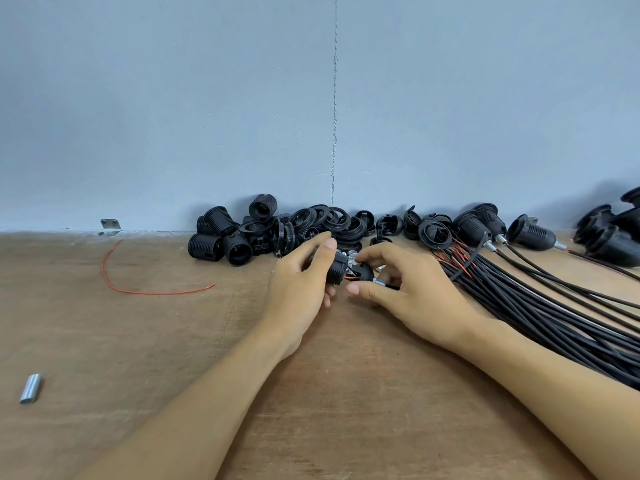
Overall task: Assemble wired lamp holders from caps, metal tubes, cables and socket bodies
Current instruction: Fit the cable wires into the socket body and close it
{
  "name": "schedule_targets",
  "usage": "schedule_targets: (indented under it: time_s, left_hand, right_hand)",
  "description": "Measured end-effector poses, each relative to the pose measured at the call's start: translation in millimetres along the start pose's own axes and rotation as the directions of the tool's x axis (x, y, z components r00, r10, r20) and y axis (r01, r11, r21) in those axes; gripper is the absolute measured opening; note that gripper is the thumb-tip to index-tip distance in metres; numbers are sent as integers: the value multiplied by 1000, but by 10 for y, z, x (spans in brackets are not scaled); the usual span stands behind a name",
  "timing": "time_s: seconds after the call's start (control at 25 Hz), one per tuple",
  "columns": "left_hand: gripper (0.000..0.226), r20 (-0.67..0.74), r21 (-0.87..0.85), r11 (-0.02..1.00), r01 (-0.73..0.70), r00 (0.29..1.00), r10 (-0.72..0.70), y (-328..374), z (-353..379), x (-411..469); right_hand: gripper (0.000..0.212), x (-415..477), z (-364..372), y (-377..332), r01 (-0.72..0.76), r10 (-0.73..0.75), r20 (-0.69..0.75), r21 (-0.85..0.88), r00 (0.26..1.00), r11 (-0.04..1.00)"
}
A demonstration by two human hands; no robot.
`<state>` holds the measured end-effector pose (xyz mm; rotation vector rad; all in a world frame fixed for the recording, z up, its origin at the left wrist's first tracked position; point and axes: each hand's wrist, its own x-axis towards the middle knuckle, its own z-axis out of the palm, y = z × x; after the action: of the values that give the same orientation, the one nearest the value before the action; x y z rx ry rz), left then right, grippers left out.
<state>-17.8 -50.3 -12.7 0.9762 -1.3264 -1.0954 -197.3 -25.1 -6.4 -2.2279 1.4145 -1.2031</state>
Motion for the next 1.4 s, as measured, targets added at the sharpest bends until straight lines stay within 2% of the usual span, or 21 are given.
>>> schedule_targets:
  time_s: [0.08,0.28,0.48,0.6,0.72,0.88,1.2,1.4]
  left_hand:
    - [17,-4,18,1000,7,1000,-7,-3,-1,-7]
    - [25,-2,19,1000,7,1000,-7,23,8,-33]
    - [31,34,-12,999,38,999,-37,84,17,-53]
    - [35,56,104,994,43,997,-49,98,37,-89]
    - [34,42,268,962,-48,998,38,101,55,-133]
    - [35,-6,484,866,-124,989,145,165,79,-169]
    - [38,-24,592,799,-104,989,147,94,151,-148]
    - [35,-20,562,815,-142,983,184,86,142,-150]
  right_hand:
    - [40,-6,18,-23,9,-9,-5,-2,1000,1000]
    - [46,-11,40,-53,5,-6,-15,-26,1000,1000]
    - [41,-13,58,-53,-1,1,-23,27,1000,1000]
    - [42,-23,62,-69,10,-9,-20,29,1000,1000]
    - [37,-25,61,-89,88,-90,-27,-39,996,995]
    - [42,-26,68,-49,29,-29,12,-3,1000,1000]
    - [38,-38,100,-14,33,-32,10,-131,999,991]
    - [54,-34,102,-37,124,-121,28,-226,992,966]
